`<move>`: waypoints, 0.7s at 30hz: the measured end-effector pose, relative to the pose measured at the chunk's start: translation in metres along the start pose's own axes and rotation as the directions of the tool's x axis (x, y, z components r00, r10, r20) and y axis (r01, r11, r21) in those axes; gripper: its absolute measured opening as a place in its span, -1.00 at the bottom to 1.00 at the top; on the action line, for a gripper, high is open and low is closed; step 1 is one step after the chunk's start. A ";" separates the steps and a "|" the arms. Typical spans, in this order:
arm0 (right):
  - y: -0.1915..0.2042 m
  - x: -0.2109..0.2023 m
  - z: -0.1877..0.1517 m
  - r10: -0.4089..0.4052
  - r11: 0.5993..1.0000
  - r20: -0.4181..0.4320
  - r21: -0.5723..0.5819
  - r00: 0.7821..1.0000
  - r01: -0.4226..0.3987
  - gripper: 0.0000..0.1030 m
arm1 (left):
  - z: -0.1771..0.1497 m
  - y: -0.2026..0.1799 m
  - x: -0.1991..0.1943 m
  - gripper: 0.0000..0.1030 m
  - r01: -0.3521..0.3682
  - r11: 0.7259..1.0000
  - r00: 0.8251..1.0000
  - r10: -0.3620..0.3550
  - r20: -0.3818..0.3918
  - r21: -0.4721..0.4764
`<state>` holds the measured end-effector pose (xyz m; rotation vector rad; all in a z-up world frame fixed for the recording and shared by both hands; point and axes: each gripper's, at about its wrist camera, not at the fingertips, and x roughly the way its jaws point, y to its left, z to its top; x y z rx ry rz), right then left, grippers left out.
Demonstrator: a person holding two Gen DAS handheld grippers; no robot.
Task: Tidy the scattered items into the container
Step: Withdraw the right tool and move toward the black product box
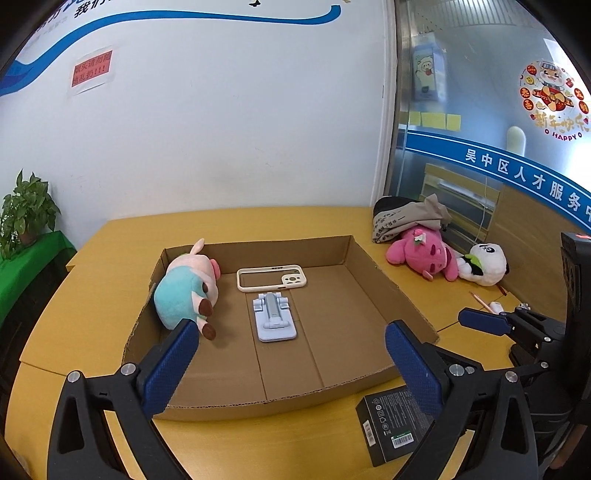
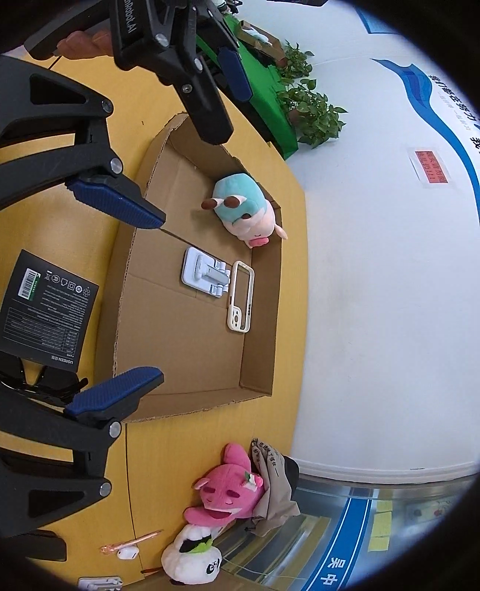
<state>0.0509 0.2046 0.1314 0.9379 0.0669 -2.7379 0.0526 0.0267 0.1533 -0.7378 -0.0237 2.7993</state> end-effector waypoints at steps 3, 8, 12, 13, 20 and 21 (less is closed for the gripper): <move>0.001 -0.006 -0.002 -0.001 1.000 0.009 -0.001 1.000 0.001 0.50 | 0.000 -0.003 -0.006 0.99 0.009 1.000 1.000 -0.009 0.008 0.002; 0.002 -0.009 -0.005 0.004 1.000 0.007 0.002 1.000 -0.004 0.50 | -0.003 -0.005 -0.007 0.99 0.015 1.000 1.000 -0.015 -0.001 0.000; 0.004 -0.010 -0.007 0.006 1.000 0.005 0.000 1.000 -0.006 0.50 | -0.005 -0.005 -0.006 0.99 0.019 1.000 1.000 -0.019 -0.008 -0.005; 0.004 -0.010 -0.007 0.006 1.000 0.004 -0.001 1.000 -0.006 0.50 | -0.006 -0.005 -0.006 0.99 0.022 1.000 1.000 -0.023 -0.009 -0.006; 0.008 -0.009 -0.009 0.018 1.000 -0.002 -0.004 1.000 -0.018 0.50 | -0.009 -0.002 -0.005 0.99 0.030 0.999 0.999 -0.030 -0.016 -0.019; 0.008 -0.009 -0.009 0.019 1.000 -0.002 -0.006 1.000 -0.019 0.50 | -0.010 -0.002 -0.004 0.99 0.031 0.999 0.999 -0.032 -0.019 -0.021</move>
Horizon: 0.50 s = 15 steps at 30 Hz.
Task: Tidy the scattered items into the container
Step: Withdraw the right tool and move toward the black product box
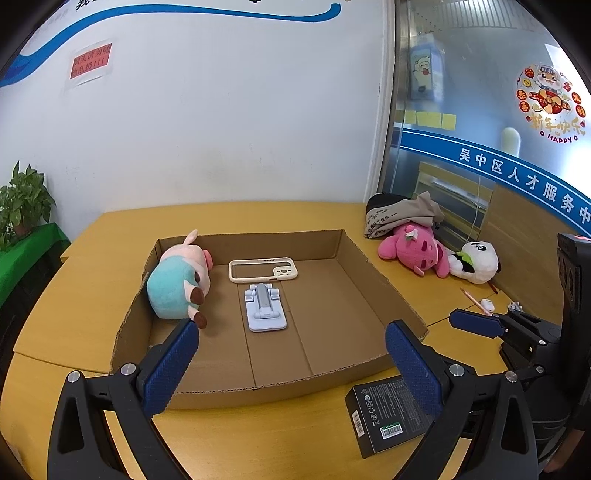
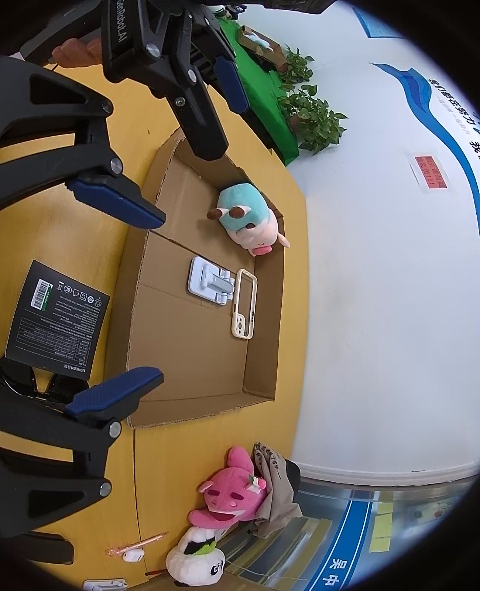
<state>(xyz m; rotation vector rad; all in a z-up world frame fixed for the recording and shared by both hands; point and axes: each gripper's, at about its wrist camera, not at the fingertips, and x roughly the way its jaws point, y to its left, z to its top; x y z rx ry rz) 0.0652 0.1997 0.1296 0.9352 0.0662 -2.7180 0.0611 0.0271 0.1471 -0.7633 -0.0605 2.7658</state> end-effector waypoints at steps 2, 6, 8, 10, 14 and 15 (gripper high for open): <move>0.001 0.000 0.000 -0.004 1.000 0.000 -0.004 1.000 0.004 0.49 | 0.000 0.001 0.001 0.99 -0.003 1.000 1.000 0.003 -0.003 0.001; -0.001 0.001 0.000 -0.005 1.000 -0.003 -0.001 1.000 0.005 0.50 | -0.001 0.003 0.003 0.99 -0.001 1.000 1.000 0.001 -0.006 -0.006; -0.001 0.002 0.000 -0.004 1.000 -0.007 0.000 1.000 0.004 0.50 | -0.001 0.004 0.004 0.99 -0.002 1.000 1.000 0.002 -0.008 -0.004; -0.002 0.003 0.000 -0.004 1.000 -0.010 -0.001 1.000 0.004 0.50 | -0.001 0.006 0.006 0.99 -0.004 1.000 1.000 0.004 -0.009 -0.006; -0.002 0.006 -0.003 -0.001 1.000 -0.019 -0.002 1.000 0.001 0.50 | -0.006 0.007 0.012 0.99 0.002 1.000 1.000 -0.002 -0.028 -0.008; -0.003 0.007 -0.004 0.002 1.000 -0.024 -0.002 1.000 -0.002 0.50 | -0.008 0.007 0.014 0.99 0.004 1.000 0.999 -0.005 -0.035 -0.008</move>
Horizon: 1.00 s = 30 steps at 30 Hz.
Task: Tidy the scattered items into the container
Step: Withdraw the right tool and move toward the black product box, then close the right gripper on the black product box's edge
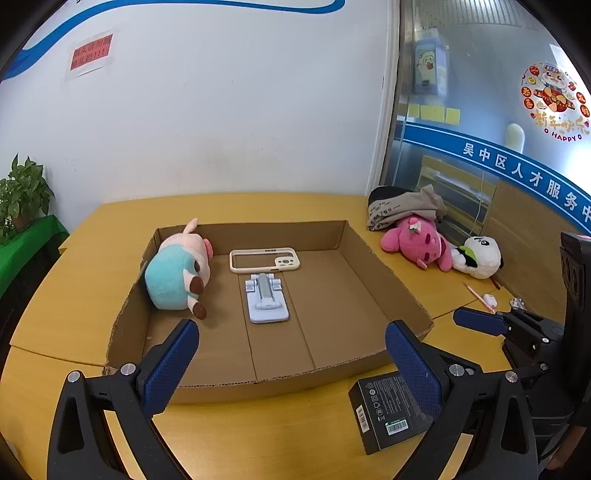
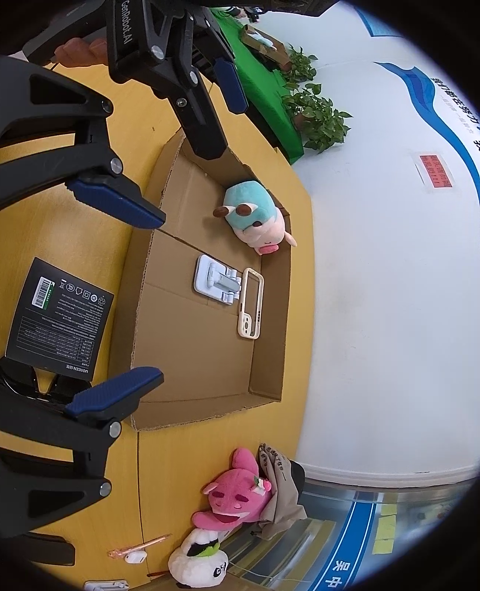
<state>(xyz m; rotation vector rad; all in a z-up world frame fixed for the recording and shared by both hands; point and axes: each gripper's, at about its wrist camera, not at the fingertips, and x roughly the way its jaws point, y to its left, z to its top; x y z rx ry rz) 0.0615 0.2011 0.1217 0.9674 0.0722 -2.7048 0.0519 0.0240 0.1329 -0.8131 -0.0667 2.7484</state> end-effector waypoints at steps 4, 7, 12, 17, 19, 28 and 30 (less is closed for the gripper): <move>-0.012 0.003 -0.010 0.017 1.000 -0.023 0.019 1.000 -0.017 0.50 | -0.009 0.002 0.013 0.99 0.046 0.999 0.997 -0.047 -0.057 -0.018; -0.022 0.007 -0.028 0.046 0.999 -0.057 0.021 0.997 -0.045 0.50 | -0.018 0.003 0.030 0.99 0.102 0.994 0.987 -0.106 -0.123 -0.040; -0.021 0.026 -0.074 0.124 0.991 -0.176 -0.031 0.976 -0.132 0.50 | -0.037 -0.003 0.068 0.99 0.176 0.982 0.954 -0.187 -0.233 -0.069; -0.016 0.042 -0.100 0.128 0.989 -0.209 -0.045 0.969 -0.141 0.50 | -0.057 -0.021 0.108 0.99 0.284 0.955 0.894 -0.294 -0.337 -0.080; -0.016 0.042 -0.100 0.119 0.990 -0.203 -0.049 0.972 -0.131 0.50 | -0.063 -0.029 0.120 0.99 0.299 0.952 0.888 -0.301 -0.348 -0.062; -0.038 0.046 -0.109 0.103 0.993 -0.210 -0.026 0.972 -0.111 0.53 | -0.079 -0.055 0.163 0.98 0.399 0.916 0.832 -0.386 -0.399 -0.055; -0.041 0.047 -0.111 0.140 0.990 -0.216 0.005 0.966 -0.143 0.53 | -0.085 -0.058 0.171 0.92 0.419 0.905 0.811 -0.409 -0.419 -0.071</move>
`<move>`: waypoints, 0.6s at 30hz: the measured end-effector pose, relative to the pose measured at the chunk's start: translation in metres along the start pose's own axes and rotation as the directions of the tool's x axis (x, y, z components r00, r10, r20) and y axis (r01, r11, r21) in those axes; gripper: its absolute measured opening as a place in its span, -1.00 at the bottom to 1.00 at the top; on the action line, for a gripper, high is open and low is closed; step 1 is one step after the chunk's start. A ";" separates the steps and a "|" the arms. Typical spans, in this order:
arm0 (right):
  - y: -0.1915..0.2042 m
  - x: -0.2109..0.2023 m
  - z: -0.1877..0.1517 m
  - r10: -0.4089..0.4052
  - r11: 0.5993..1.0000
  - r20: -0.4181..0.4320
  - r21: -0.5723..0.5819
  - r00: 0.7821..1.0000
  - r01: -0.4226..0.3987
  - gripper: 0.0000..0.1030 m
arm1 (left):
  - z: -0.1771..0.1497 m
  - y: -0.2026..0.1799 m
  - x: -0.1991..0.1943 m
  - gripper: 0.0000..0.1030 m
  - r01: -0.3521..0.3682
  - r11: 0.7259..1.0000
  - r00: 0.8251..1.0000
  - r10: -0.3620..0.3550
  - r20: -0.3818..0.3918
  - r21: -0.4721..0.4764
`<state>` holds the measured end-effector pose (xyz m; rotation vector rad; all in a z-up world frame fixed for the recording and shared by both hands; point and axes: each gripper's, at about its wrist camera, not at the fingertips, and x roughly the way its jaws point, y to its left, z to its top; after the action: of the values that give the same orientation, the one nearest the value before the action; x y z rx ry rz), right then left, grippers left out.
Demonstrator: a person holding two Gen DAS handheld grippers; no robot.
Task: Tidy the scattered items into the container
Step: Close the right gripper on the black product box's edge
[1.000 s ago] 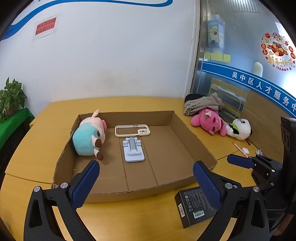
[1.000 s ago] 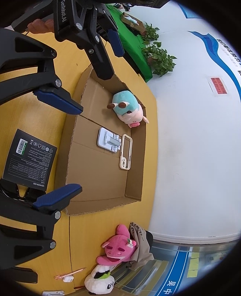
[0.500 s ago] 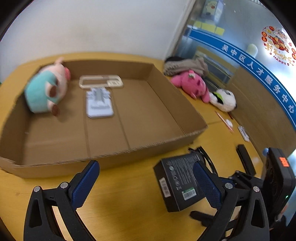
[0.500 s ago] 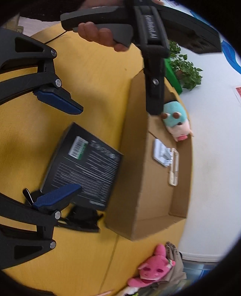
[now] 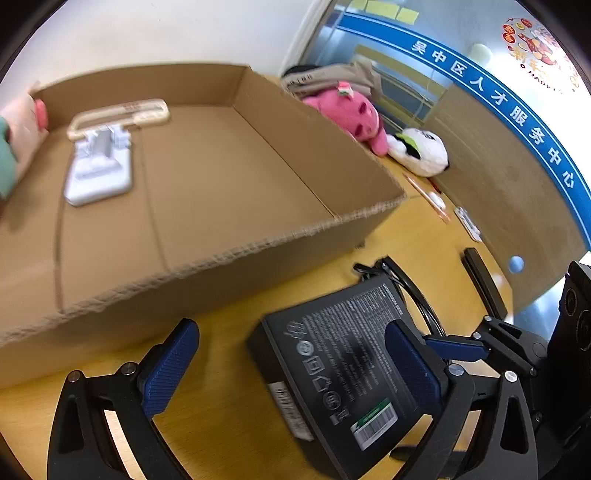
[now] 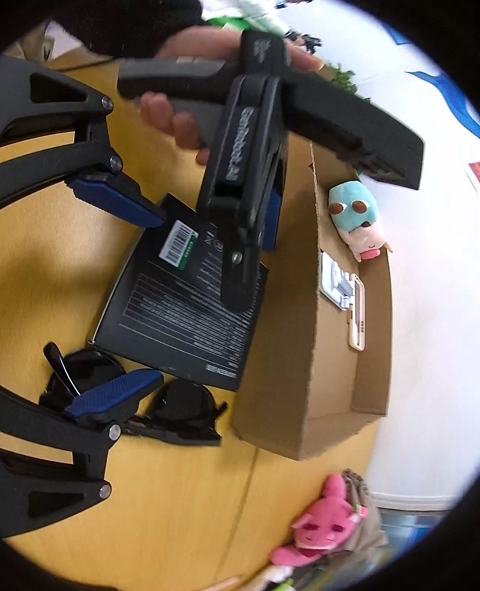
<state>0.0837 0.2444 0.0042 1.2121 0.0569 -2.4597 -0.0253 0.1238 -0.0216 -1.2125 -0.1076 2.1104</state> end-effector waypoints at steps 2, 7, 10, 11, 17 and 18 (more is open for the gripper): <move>0.002 0.002 -0.002 0.021 1.000 -0.005 -0.014 1.000 -0.021 0.54 | -0.004 0.002 0.006 0.88 0.067 0.998 0.997 -0.068 -0.026 -0.016; 0.015 0.002 -0.007 0.037 0.996 -0.016 -0.080 0.999 -0.038 0.62 | -0.013 0.000 0.001 0.84 0.087 0.996 0.996 -0.087 -0.022 -0.014; 0.022 0.001 -0.011 0.076 0.992 -0.015 -0.103 0.997 -0.078 0.62 | -0.024 0.004 -0.009 0.84 0.081 0.997 0.996 -0.081 -0.022 -0.020; 0.024 0.000 -0.012 0.088 0.990 -0.015 -0.109 0.996 -0.089 0.63 | -0.028 0.005 -0.013 0.83 0.084 0.996 0.996 -0.084 -0.023 -0.019; 0.029 0.010 -0.016 0.075 0.988 -0.042 -0.131 0.996 -0.080 0.65 | -0.046 0.008 -0.027 0.74 0.118 0.993 0.992 -0.119 -0.037 -0.023; 0.030 0.012 -0.016 0.068 0.988 -0.048 -0.133 0.997 -0.074 0.65 | -0.046 0.008 -0.027 0.74 0.115 0.993 0.993 -0.116 -0.036 -0.026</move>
<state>0.0998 0.2160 -0.0111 1.1882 0.1857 -2.3288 0.0156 0.0904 -0.0309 -1.2296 -0.1825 1.9907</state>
